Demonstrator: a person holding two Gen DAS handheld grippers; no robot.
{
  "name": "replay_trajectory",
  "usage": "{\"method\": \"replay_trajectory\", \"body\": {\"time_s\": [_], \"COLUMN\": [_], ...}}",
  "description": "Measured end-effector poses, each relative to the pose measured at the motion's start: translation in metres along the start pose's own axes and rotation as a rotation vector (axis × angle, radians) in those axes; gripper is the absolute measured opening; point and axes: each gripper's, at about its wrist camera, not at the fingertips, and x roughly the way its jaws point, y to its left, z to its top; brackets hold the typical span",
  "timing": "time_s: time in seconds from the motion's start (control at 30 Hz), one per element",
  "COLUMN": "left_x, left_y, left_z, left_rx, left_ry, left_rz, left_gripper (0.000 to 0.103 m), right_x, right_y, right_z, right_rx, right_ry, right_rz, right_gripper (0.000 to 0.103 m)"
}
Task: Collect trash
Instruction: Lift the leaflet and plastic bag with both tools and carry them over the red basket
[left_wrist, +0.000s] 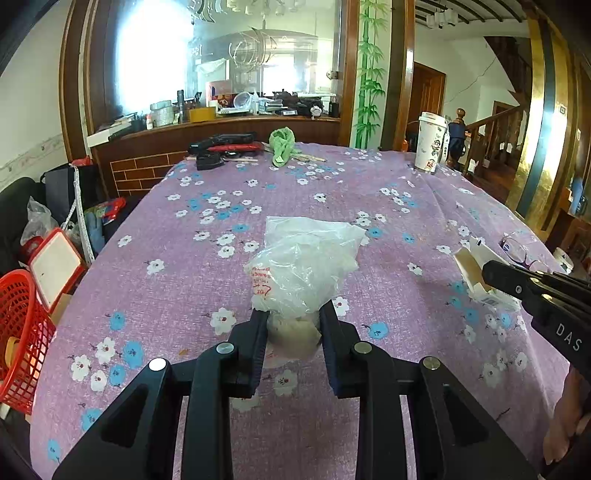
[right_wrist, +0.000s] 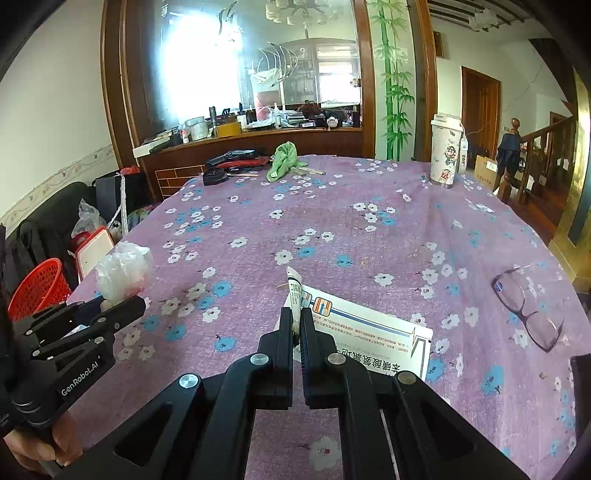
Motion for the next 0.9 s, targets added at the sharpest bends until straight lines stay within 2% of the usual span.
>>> {"method": "replay_trajectory", "body": {"time_s": [0.9], "left_x": [-0.023], "left_y": [0.007], "left_z": [-0.011], "left_rx": [0.001], "left_ry": [-0.013], "left_rz": [-0.009], "left_gripper": [0.026], "right_x": [-0.015], "right_y": [0.027], "right_z": [-0.009], "right_rx": [-0.048], "right_ry": [0.001], "right_rz": [-0.001], "right_gripper": [0.004]}}
